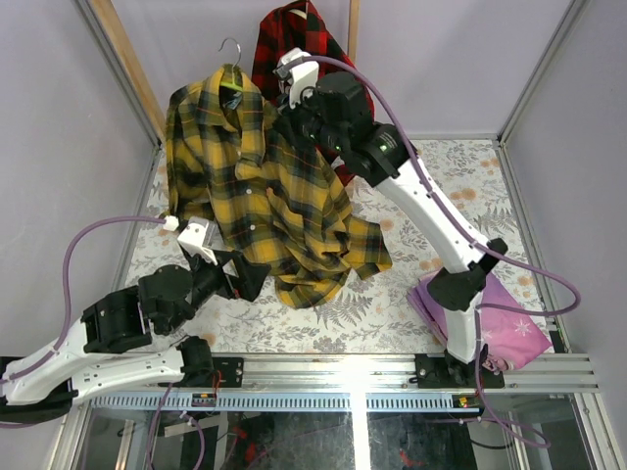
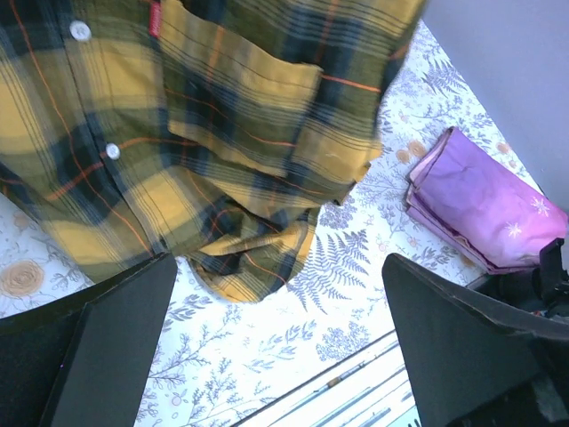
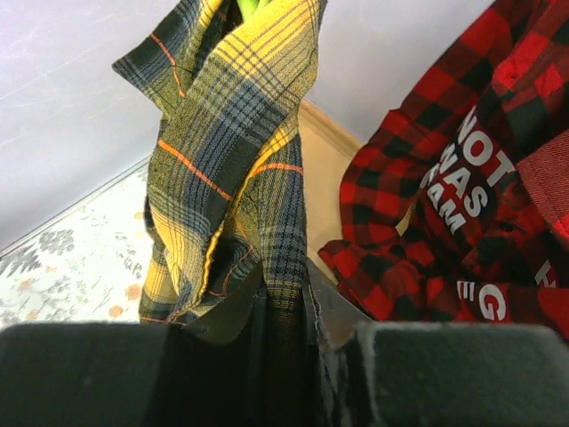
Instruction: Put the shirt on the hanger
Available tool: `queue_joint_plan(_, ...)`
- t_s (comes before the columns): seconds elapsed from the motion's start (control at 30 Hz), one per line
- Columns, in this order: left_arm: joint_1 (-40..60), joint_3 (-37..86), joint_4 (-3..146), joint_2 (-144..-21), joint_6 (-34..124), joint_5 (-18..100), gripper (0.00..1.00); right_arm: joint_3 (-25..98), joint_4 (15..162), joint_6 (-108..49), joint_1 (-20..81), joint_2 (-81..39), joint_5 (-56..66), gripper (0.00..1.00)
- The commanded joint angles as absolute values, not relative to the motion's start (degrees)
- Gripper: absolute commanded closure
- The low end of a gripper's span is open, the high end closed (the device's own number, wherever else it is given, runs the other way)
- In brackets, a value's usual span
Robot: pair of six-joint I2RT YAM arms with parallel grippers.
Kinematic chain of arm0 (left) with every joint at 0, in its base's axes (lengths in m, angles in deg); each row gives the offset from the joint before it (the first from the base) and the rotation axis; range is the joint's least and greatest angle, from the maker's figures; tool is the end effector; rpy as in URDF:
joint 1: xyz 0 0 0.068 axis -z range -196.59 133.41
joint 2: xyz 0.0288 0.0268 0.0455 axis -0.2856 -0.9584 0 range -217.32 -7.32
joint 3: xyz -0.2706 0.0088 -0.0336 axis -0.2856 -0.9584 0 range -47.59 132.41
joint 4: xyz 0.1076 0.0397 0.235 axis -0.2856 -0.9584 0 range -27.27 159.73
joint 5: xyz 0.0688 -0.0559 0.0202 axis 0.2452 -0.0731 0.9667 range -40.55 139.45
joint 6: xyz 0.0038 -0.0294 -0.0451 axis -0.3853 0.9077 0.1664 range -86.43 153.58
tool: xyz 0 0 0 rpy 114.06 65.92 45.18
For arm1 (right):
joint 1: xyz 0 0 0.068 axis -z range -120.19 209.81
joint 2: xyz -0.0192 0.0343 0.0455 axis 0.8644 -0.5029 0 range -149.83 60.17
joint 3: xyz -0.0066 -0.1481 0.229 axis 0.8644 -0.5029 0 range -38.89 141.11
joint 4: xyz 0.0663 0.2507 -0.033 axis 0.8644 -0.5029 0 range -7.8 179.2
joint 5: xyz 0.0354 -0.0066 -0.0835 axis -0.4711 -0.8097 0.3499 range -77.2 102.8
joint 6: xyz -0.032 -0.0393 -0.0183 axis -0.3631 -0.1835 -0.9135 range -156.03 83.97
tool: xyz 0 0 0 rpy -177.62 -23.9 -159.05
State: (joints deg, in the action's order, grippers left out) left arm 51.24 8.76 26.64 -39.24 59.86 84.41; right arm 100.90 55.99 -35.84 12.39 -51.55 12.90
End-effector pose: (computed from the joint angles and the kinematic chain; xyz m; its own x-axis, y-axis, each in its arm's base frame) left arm 0.0535 -0.0775 0.3760 -0.3537 -0.0939 -0.9306 0.4433 0.8593 -0.2552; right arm 0.2807 0.3053 0.5172 -0.0632 -0.0638 -0.9960 -0.7350 0.6781 0.0032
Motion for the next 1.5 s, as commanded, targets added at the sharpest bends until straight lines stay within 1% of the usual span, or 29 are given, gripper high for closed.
queue_joint_plan(0.0, 51.12, 7.1, 27.83, -38.22, 64.75, 82.93, 0.0, 106.1, 72.91, -33.88, 16.06, -51.82, 13.62, 1.0)
queue_joint_plan(0.17, 51.17, 4.76, 27.48, -37.64, 65.95, 81.44, 0.0, 107.15, 80.09, -37.82, 16.13, -54.75, 12.87, 1.0)
queue_joint_plan(0.33, 51.14, 3.75, 26.27, -37.01, 66.6, 82.42, 0.0, 110.16, 86.37, -41.06, 16.58, -57.87, 17.49, 1.0)
queue_joint_plan(0.43, 51.16, 3.57, 25.94, -36.36, 66.95, 82.49, 0.0, 110.87, 91.04, -40.76, 18.01, -59.82, 19.34, 1.0)
queue_joint_plan(0.63, 51.09, 3.09, 25.05, -35.1, 69.14, 82.86, 0.0, 113.51, 95.93, -38.76, 21.84, -64.84, 20.27, 1.0)
queue_joint_plan(1.03, 51.15, 2.85, 24.08, -34.64, 70.22, 84.27, 0.0, 113.96, 98.15, -36.38, 25.06, -67.0, 20.16, 1.0)
queue_joint_plan(1.23, 51.1, 2.56, 24.07, -35.15, 70.57, 84.45, 0.0, 112.33, 95.88, -36.57, 26.0, -66.33, 18.6, 1.0)
queue_joint_plan(1.27, 51.15, 2.59, 24.11, -35.27, 70.64, 84.44, 0.0, 111.31, 95.39, -36.61, 25.97, -65.78, 17.35, 0.98)
queue_joint_plan(1.33, 51.11, 2.62, 24.09, -35.52, 70.93, 84.61, 0.0, 108.86, 94.66, -36.29, 25.97, -64.46, 14.77, 0.86)
queue_joint_plan(1.43, 51.15, 2.35, 24.36, -35.76, 71.62, 85.28, 0.0, 104.77, 93.74, -35.59, 25.88, -61.53, 9.7, 0.6)
queue_joint_plan(1.47, 51.16, 2.19, 24.3, -35.85, 71.94, 85.6, 0.0, 103.19, 93.5, -35.24, 25.85, -60.22, 8.37, 0.54)
